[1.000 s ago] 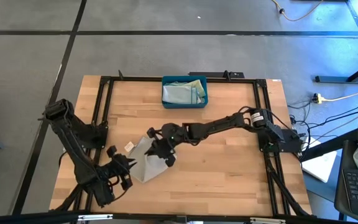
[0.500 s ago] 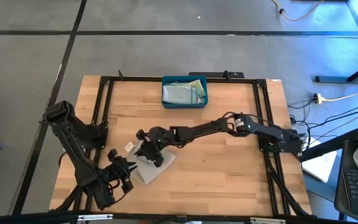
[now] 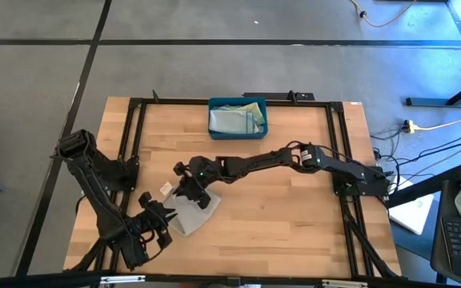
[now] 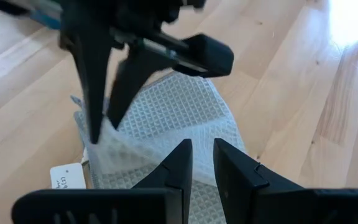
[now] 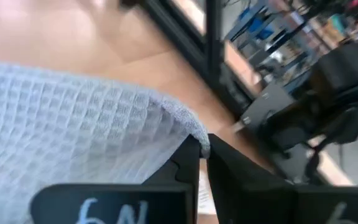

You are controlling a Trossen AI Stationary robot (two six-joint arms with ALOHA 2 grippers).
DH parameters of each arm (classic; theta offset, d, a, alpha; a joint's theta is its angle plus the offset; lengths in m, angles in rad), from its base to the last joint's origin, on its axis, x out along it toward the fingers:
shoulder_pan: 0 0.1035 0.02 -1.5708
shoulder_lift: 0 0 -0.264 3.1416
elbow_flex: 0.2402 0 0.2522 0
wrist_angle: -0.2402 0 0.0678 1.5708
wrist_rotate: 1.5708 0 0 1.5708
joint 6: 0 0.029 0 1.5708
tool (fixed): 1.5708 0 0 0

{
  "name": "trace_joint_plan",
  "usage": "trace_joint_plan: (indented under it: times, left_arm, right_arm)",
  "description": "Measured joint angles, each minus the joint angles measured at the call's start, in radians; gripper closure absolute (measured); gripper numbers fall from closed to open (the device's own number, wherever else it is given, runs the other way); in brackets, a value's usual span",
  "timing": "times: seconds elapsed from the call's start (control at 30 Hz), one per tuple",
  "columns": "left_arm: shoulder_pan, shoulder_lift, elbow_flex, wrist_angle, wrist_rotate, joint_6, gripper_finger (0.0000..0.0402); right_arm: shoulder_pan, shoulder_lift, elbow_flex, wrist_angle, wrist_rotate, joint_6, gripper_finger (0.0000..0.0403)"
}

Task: Fold microfiber towels
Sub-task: Fold the gray towel, then put the folded gray towel into the blue bin

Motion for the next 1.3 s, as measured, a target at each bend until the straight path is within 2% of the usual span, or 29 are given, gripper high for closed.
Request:
trace_joint_plan:
  times: [0.2,0.3,0.4,0.5,0.63,0.7,0.77,0.9,1.07,1.2,1.3]
  left_arm:
    - [0.0,0.0,0.0,-0.001,0.0,0.0,0.0344]
    - [0.0,0.0,0.0,-0.001,0.001,0.0,0.0344]
    - [0.0,0.0,0.0,-0.002,0.017,0.004,0.0344]
    - [0.0,0.0,0.0,-0.001,0.02,0.008,0.0344]
    - [0.0,0.0,0.0,0.0,0.021,0.008,0.0344]
    - [0.0,0.0,0.0,0.002,0.022,0.008,0.0344]
    - [-0.002,0.0,0.0,0.002,0.022,0.008,0.0344]
    - [-0.012,0.0,0.0,0.002,0.022,0.007,0.0344]
    - [-0.023,0.0,-0.028,0.05,0.021,0.031,0.0344]
    - [-0.018,0.0,-0.048,0.101,0.005,0.141,0.0344]
    - [-0.004,0.0,-0.049,0.104,-0.004,0.18,0.0344]
  right_arm:
    - [0.001,0.004,-0.002,-0.049,-0.022,0.004,0.0333]
    - [0.008,0.004,-0.002,-0.04,-0.083,0.026,0.03]
    - [0.024,0.004,-0.002,-0.009,-0.086,0.048,0.0259]
    - [0.032,0.004,-0.002,-0.014,0.017,0.046,0.0221]
    - [0.008,0.004,-0.002,-0.078,0.248,0.041,0.0195]
    - [-0.015,0.004,-0.002,-0.145,0.262,0.04,0.0194]
    - [-0.039,0.002,-0.002,-0.201,0.226,0.078,0.02]
    - [-0.079,-0.017,0.009,-0.368,0.086,0.155,0.0227]
    - [-0.101,-0.044,0.083,-0.599,-0.084,0.233,0.0254]
    - [-0.077,-0.044,0.168,-0.829,-0.181,0.212,0.0254]
    - [-0.021,-0.047,0.176,-0.909,-0.177,0.126,0.025]
